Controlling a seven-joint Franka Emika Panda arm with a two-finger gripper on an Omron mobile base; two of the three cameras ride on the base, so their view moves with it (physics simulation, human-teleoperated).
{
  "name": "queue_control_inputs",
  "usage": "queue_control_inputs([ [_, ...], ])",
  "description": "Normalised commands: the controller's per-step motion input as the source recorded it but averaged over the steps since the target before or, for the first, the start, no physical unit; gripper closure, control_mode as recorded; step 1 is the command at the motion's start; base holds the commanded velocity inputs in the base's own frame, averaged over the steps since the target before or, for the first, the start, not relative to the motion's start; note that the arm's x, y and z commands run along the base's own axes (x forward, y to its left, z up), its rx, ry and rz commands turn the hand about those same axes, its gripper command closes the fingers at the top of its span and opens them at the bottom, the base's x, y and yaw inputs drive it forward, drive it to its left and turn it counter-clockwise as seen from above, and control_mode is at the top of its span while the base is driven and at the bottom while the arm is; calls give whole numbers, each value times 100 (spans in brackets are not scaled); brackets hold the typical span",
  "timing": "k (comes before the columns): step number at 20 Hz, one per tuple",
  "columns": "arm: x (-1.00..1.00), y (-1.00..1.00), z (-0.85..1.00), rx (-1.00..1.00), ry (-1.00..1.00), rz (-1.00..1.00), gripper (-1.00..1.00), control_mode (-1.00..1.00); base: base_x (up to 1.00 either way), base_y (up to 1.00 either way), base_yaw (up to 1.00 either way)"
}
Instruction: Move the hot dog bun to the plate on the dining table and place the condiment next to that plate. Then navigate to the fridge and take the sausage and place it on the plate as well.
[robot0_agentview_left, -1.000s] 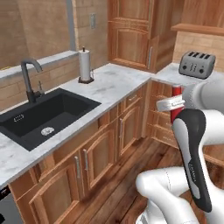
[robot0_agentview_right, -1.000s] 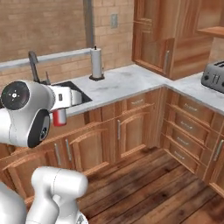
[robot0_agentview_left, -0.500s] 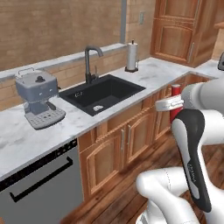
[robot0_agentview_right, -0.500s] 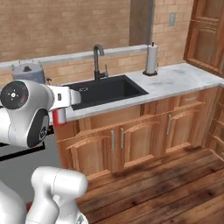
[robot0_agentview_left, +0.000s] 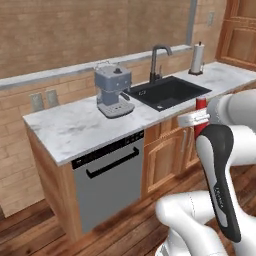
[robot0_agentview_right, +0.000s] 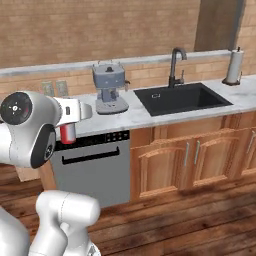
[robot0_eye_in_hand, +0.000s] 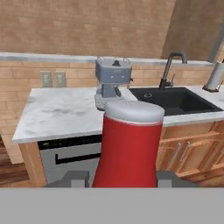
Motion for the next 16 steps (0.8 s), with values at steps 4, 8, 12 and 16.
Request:
queue_control_inputs([
  [4, 0, 0, 0, 0, 0, 0, 100, 100, -91, 100, 28],
  [8, 0, 0, 0, 0, 0, 0, 100, 100, -58, 100, 27],
  [12, 0, 0, 0, 0, 0, 0, 100, 100, -3, 100, 23],
  [16, 0, 0, 0, 0, 0, 0, 100, 100, 16, 100, 20],
])
